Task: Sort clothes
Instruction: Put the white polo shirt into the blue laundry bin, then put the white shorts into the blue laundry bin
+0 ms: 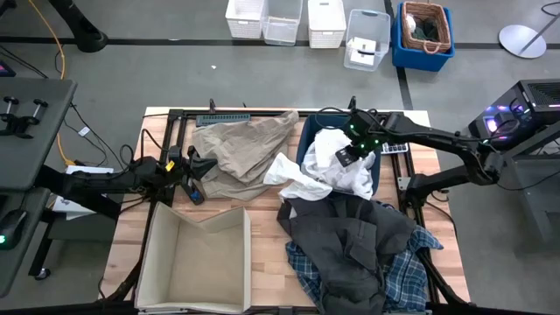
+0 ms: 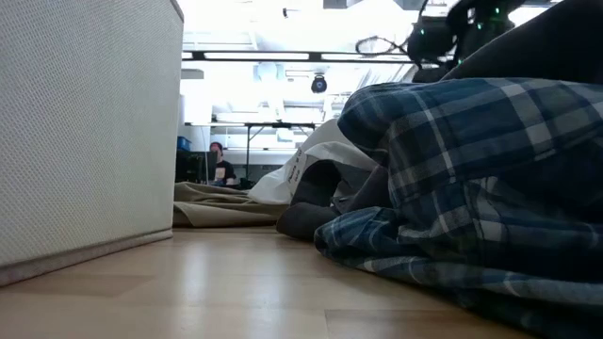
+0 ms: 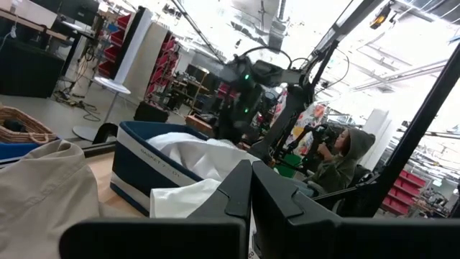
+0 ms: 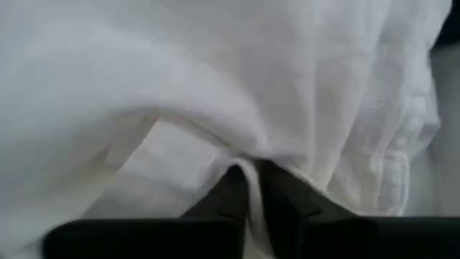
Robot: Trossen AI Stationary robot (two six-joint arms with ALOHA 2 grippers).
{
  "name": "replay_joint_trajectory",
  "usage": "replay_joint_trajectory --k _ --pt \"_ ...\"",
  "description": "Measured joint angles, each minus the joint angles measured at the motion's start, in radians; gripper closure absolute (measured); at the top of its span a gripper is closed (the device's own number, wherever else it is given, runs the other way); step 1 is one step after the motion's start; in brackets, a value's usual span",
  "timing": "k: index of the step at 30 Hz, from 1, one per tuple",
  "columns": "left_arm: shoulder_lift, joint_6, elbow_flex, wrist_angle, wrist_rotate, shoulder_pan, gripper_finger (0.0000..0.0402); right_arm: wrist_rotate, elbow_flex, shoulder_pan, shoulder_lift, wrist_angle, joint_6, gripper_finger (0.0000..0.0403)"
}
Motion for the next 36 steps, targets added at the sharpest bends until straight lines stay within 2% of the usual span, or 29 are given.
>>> replay_joint_trajectory --k 4,7,10,13,17,23,29,36 --pt "0.000 0.000 0.000 0.000 0.000 0.000 0.0401 0.013 0.115 0.017 0.000 -0.112 -0.159 0.0278" --pt "0.000 0.000 0.000 0.000 0.000 0.000 0.0401 0.100 0.231 0.038 0.000 -0.220 -0.285 0.0223" --pt "0.000 0.000 0.000 0.000 0.000 0.000 0.0401 0.176 0.354 0.041 0.000 -0.279 -0.339 0.0178" --pt "0.000 0.000 0.000 0.000 0.000 0.000 0.0401 0.092 0.462 0.046 0.005 -0.197 -0.314 0.0150" --pt "0.000 0.000 0.000 0.000 0.000 0.000 0.0401 -0.020 0.537 0.145 0.099 0.004 -0.272 0.0140" --pt "0.000 0.000 0.000 0.000 0.000 0.000 0.0401 -0.104 0.627 0.307 0.355 0.147 -0.375 0.0139" --pt "0.000 0.000 0.000 0.000 0.000 0.000 0.0401 -0.021 0.774 0.317 0.607 0.064 -0.470 0.0139" --pt "0.000 0.000 0.000 0.000 0.000 0.000 0.0401 0.019 1.007 0.270 0.830 -0.148 -0.528 0.0139"
